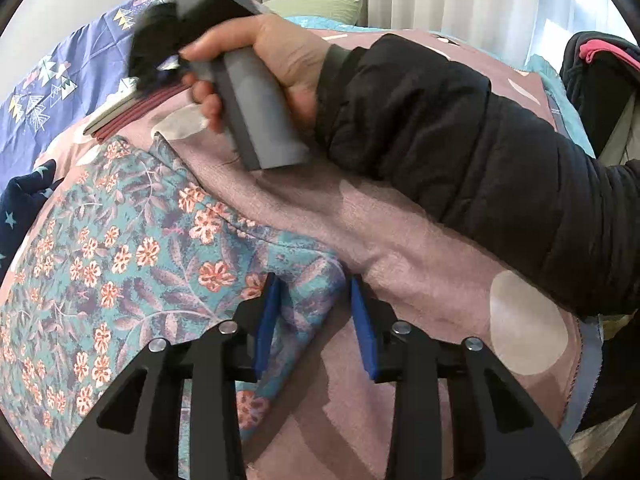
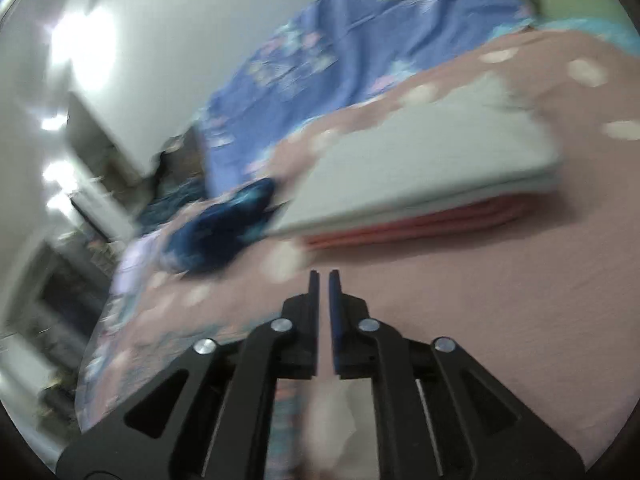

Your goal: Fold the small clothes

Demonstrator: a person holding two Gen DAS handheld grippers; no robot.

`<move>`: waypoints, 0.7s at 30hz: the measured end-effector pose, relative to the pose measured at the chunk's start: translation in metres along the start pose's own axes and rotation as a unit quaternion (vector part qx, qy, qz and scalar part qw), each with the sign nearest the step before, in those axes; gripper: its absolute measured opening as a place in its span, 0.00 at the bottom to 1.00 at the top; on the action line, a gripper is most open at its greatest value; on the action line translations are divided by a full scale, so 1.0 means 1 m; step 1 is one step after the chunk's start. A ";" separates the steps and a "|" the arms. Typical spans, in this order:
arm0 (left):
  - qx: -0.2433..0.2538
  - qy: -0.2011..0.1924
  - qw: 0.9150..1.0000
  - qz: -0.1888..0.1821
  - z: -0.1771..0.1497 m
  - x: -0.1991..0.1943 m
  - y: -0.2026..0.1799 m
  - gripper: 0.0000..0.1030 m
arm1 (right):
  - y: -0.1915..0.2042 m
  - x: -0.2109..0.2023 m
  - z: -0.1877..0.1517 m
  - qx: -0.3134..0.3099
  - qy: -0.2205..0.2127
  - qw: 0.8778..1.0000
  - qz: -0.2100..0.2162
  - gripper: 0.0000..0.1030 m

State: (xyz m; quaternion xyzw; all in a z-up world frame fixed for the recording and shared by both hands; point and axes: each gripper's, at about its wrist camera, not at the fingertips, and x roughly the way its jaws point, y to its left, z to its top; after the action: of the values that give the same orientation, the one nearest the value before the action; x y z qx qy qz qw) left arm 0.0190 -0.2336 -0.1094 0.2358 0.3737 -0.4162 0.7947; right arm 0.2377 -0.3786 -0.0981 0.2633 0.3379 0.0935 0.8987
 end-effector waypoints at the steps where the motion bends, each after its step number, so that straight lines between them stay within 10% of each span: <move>1: 0.000 -0.001 1.000 0.001 0.001 0.001 0.001 0.34 | -0.008 0.004 -0.001 0.019 0.021 1.000 0.002 0.09; 5: 0.000 -0.002 1.000 0.001 -0.002 -0.006 -0.001 0.35 | 0.013 -0.004 -0.004 -0.020 0.056 0.996 0.061 0.09; 9: -0.013 -0.010 1.000 -0.012 -0.002 -0.002 0.000 0.34 | 0.064 -0.005 -0.028 -0.126 0.117 0.972 0.162 0.48; 13: -0.023 -0.018 0.999 -0.042 -0.006 -0.014 -0.001 0.34 | 0.071 0.040 -0.064 -0.232 0.147 0.962 -0.007 0.36; 21: -0.064 -0.051 0.995 0.053 -0.072 -0.096 0.005 0.49 | 0.055 0.032 -0.053 -0.175 0.129 0.975 0.047 0.38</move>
State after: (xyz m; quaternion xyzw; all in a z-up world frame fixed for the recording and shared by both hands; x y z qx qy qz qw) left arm -0.0414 -0.1350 -0.0773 0.1826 0.3450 -0.3600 0.8474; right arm 0.2282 -0.2993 -0.1201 0.1031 0.4164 0.2260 0.8746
